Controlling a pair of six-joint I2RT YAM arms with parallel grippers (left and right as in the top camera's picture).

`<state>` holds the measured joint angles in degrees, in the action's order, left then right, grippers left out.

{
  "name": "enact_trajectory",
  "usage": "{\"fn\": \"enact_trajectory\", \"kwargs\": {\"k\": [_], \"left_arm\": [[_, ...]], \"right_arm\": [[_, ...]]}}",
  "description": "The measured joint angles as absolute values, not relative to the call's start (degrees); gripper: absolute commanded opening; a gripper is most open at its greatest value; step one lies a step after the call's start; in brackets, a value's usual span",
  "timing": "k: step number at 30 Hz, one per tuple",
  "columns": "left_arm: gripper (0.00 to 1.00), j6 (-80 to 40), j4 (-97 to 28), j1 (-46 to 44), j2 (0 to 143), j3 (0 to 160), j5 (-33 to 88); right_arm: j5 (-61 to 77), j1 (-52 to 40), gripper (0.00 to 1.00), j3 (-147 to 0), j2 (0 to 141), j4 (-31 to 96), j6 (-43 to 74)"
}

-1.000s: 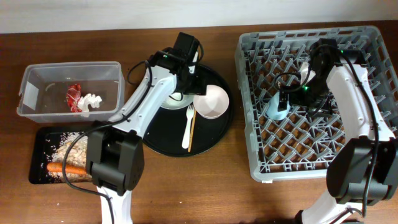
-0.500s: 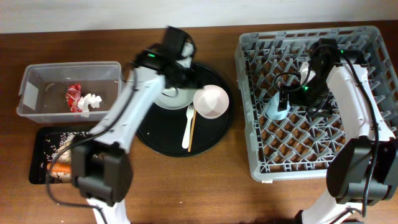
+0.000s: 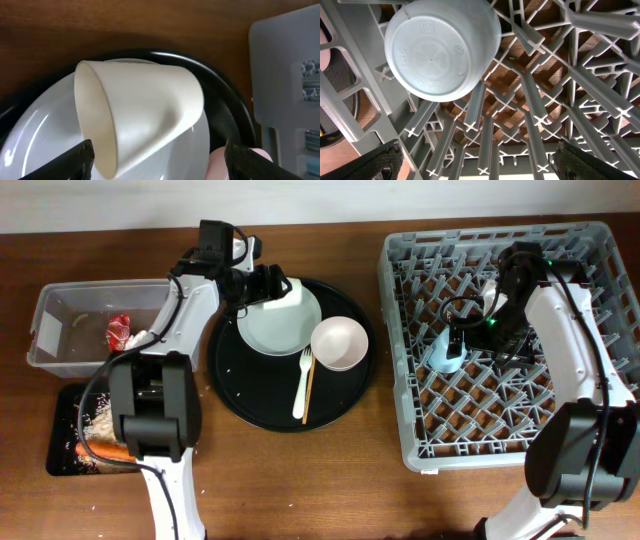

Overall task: Sort waste into correct bins and load items into the dishwasher rack
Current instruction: 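Grasp the white cup from the pink bowl with the left gripper, then lift the white cup and pass it to the right gripper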

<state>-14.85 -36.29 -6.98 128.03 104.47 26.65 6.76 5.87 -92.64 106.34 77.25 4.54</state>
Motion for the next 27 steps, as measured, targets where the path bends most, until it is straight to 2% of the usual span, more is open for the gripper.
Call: {"fn": "enact_trajectory", "kwargs": {"k": [2, 3, 5, 7, 9, 15, 17, 19, 20, 21, 23, 27], "left_arm": [[0.81, -14.68, -34.85, -6.98, 130.54, 104.47, 28.10], [0.68, -14.52, -33.95, -6.98, 130.85, 104.47, 29.30], [0.33, -14.46, -33.15, -7.22, 130.85, 104.47, 30.41], [0.13, -14.31, -32.75, -7.31, 130.85, 104.47, 30.96], [0.00, -14.15, -32.45, -7.40, 130.85, 104.60, 32.67], [0.00, -13.93, -34.17, -6.15, 130.02, 104.66, 35.24], [0.00, -13.89, -38.44, -3.77, 120.79, 104.14, 38.61], [0.00, -11.60, -44.45, -3.77, 113.51, 104.07, 43.66], [0.00, -9.61, -44.82, -3.86, 107.92, 104.49, 50.72], [0.00, -9.04, -44.82, -3.95, 106.39, 104.81, 53.82], [0.00, -3.99, -45.45, -4.21, 107.50, 104.99, 69.14], [0.00, 2.79, -45.95, -9.82, 115.09, 104.88, 77.87]], "right_arm": [[6.76, 5.87, 0.99, -92.64, 106.34, 77.23, 4.51], [6.76, 5.87, 0.99, -92.64, 106.34, 77.03, 4.56], [6.76, 5.87, 0.98, -92.64, 106.34, 76.99, 4.49], [6.76, 5.87, 0.99, -92.64, 106.34, 76.86, 4.54], [6.76, 5.87, 0.99, -92.64, 106.34, 76.84, 4.54], [7.66, 5.87, 0.99, -92.64, 106.34, 76.62, 4.51], [13.63, 5.87, 0.99, -92.64, 106.34, 76.66, 2.76], [30.98, 6.13, 0.99, -92.42, 106.34, 81.36, -9.65], [44.23, 6.02, 0.99, -92.33, 106.34, 84.25, -19.59], [49.84, 6.02, 0.99, -92.33, 106.34, 85.43, -24.08], [64.95, 6.02, 0.99, -92.29, 106.34, 86.59, -34.87], [73.63, 6.02, 0.99, -92.27, 106.34, 84.64, -38.85]]}}
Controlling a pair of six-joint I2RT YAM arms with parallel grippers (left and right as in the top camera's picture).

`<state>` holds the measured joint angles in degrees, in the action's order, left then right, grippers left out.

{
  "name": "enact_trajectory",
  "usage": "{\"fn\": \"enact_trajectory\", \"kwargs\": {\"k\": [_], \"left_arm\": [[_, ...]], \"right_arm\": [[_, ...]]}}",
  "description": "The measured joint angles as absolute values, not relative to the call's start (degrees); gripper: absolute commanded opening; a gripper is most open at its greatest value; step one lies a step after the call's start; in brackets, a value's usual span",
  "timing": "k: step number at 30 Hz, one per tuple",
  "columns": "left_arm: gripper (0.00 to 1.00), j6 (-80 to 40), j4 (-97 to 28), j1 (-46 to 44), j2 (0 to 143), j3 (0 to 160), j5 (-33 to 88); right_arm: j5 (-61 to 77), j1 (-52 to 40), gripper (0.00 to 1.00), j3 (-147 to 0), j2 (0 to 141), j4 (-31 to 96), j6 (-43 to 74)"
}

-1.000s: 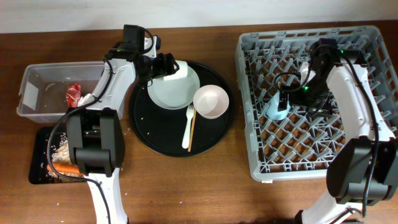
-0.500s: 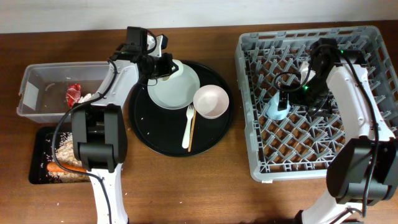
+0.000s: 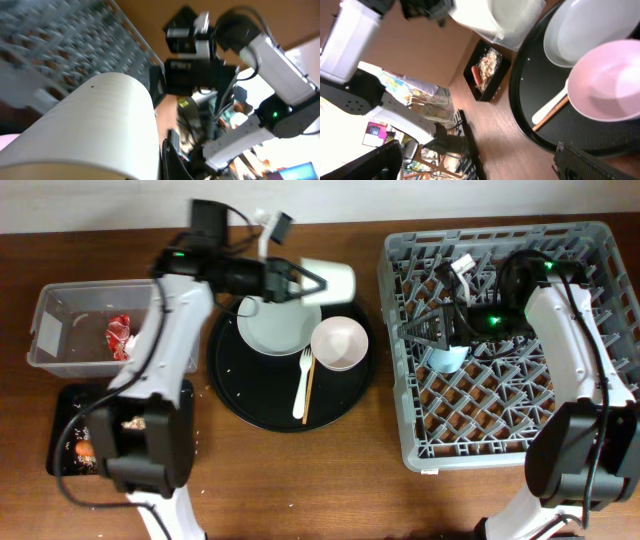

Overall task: Sort waste into correct bins and load items into the dishwasher rack
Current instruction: 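Lift the white cup and pass it to the right gripper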

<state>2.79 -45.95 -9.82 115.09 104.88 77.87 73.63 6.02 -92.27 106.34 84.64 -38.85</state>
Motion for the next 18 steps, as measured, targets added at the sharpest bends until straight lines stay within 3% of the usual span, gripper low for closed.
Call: {"fn": "enact_trajectory", "kwargs": {"k": [5, 16, 18], "left_arm": [[0.00, 6.52, -46.06, -18.31, 117.64, 104.84, 79.77], [0.00, 6.90, -47.59, -20.62, 117.64, 104.84, 85.73], [0.00, 6.92, -47.59, -21.76, 117.64, 104.84, 85.73]], "right_arm": [[75.35, 6.02, 0.99, -92.27, 106.34, 81.14, -39.33], [75.90, 5.74, 0.99, -92.20, 106.34, 73.34, -39.42], [76.01, 3.53, 0.88, -92.20, 106.34, 71.99, -39.66]]}}
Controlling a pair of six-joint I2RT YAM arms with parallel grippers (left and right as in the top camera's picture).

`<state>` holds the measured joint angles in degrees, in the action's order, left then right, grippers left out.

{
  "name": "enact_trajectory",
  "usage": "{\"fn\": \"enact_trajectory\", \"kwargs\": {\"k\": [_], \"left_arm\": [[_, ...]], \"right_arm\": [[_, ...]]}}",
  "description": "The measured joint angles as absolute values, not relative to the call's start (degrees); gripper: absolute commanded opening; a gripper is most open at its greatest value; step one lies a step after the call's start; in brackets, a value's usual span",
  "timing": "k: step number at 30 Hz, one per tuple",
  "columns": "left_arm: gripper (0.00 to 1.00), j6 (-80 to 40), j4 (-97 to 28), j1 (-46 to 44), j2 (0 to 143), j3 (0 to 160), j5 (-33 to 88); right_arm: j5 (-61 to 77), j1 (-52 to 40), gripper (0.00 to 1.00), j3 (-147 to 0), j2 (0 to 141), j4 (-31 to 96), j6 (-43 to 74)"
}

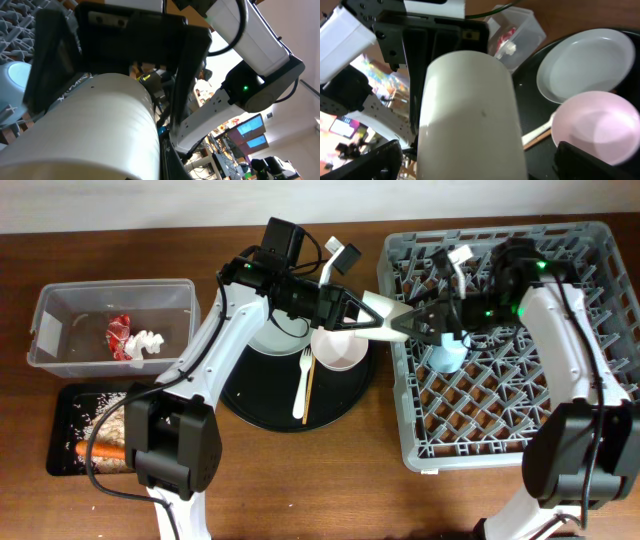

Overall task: Sort waste into correct bins and load items into the dishwasher rack
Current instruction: 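Lift the white cup and pass it to the right gripper, then place the white cup upside down in the rack's lower area with the right gripper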

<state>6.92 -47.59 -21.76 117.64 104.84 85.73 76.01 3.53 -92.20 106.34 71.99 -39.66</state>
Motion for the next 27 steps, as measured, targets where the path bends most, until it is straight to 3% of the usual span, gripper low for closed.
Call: {"fn": "enact_trajectory", "kwargs": {"k": [3, 9, 11, 14, 16, 22, 25, 27], "left_arm": [[0.00, 6.94, -47.59, -21.78, 117.64, 104.84, 85.76], [0.00, 7.33, -47.66, -21.50, 117.64, 104.81, 85.01], [0.01, 7.35, -47.66, -21.50, 117.64, 104.81, 84.77], [0.59, 7.79, -47.64, -21.28, 117.64, 104.81, 84.20], [0.75, 7.86, -47.55, -20.14, 117.64, 104.81, 82.46], [0.77, 7.92, -50.06, -16.43, 117.64, 104.81, 76.71], [0.75, 7.90, -55.16, -13.78, 117.64, 104.84, 67.44], [0.75, 7.90, -58.98, -13.69, 117.64, 104.84, 57.91]], "right_arm": [[76.03, 1.28, 0.70, -92.20, 106.34, 71.70, -39.51], [74.43, 1.50, 0.69, -92.16, 106.34, 71.46, -39.64], [74.37, 1.50, 0.60, -92.16, 106.34, 71.44, -39.68], [74.22, 1.50, 0.50, -92.16, 106.34, 71.05, -39.62], [73.30, 1.50, 0.50, -92.16, 106.34, 71.02, -39.62], [67.16, 3.36, 0.45, -92.62, 106.34, 70.70, -35.86], [61.17, 9.85, 0.44, -100.44, 106.34, 70.46, -25.82], [47.94, 11.60, 0.44, -108.55, 105.82, 73.06, -14.48]]}}
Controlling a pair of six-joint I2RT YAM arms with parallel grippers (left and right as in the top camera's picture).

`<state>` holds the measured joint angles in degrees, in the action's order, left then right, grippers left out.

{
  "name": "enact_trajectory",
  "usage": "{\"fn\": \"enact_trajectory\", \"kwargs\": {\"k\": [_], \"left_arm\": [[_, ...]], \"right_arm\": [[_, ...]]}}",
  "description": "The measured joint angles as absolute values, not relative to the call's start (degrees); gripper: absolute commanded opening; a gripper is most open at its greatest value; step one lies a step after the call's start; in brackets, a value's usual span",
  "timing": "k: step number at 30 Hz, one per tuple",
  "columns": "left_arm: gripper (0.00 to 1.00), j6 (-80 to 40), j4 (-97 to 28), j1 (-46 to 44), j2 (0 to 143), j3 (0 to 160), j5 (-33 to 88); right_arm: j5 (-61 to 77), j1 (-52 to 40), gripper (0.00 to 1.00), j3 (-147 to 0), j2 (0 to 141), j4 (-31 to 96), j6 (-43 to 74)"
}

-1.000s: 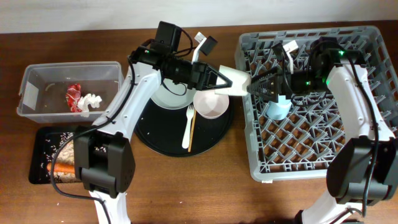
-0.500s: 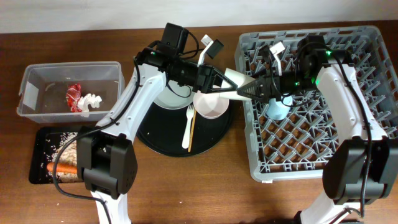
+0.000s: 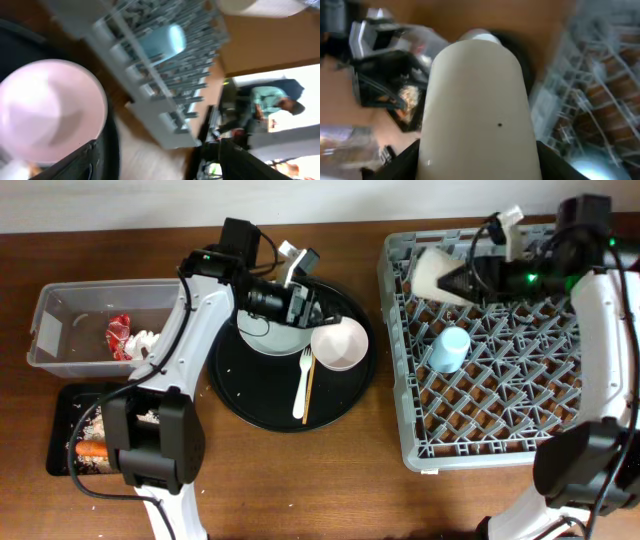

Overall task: Sort waste into correct bins and load items into the dishwasher rack
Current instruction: 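Place the white cup upside down in the rack's lower area with the right gripper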

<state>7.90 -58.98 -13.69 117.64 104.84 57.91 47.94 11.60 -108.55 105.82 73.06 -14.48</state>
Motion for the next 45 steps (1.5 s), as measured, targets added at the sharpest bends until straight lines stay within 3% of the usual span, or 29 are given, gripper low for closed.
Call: {"fn": "enact_trajectory", "kwargs": {"k": [4, 7, 18, 29, 30, 32, 35, 40, 45], "left_arm": [[0.75, 0.36, -63.68, -14.33, 117.64, 104.79, 32.82], [0.75, -3.29, -65.14, -15.68, 117.64, 104.79, 22.17], [0.75, -4.38, -66.46, -16.38, 117.64, 104.79, 19.44], [0.76, -4.38, -66.65, -16.38, 117.64, 104.79, 19.42], [0.76, -4.38, -66.67, -16.38, 117.64, 104.79, 19.42], [0.76, -4.38, -66.65, -16.38, 117.64, 104.79, 19.42], [0.79, -4.38, -66.70, -16.38, 117.64, 104.79, 19.44], [0.80, -4.38, -66.72, -16.38, 117.64, 104.79, 19.42], [0.80, -4.40, -66.72, -16.38, 117.64, 104.79, 18.37]], "right_arm": [[16.62, 11.60, 0.41, -113.67, 105.14, 87.37, 1.56], [9.19, 11.60, 0.35, -113.71, 105.08, 97.01, 5.69], [6.66, 4.60, 0.35, -99.33, 104.84, 96.86, 8.71], [3.62, 4.45, 0.36, -89.80, 104.81, 89.76, 10.59], [3.62, 4.45, 0.40, -89.03, 104.79, 88.92, 10.59], [3.62, 4.45, 0.56, -88.51, 104.79, 87.94, 10.57], [3.40, 4.45, 0.70, -88.47, 104.79, 87.90, 10.59], [3.20, 4.45, 0.80, -88.47, 104.79, 87.92, 10.61], [3.25, 4.45, 0.80, -88.84, 104.79, 87.15, 10.13]]}}
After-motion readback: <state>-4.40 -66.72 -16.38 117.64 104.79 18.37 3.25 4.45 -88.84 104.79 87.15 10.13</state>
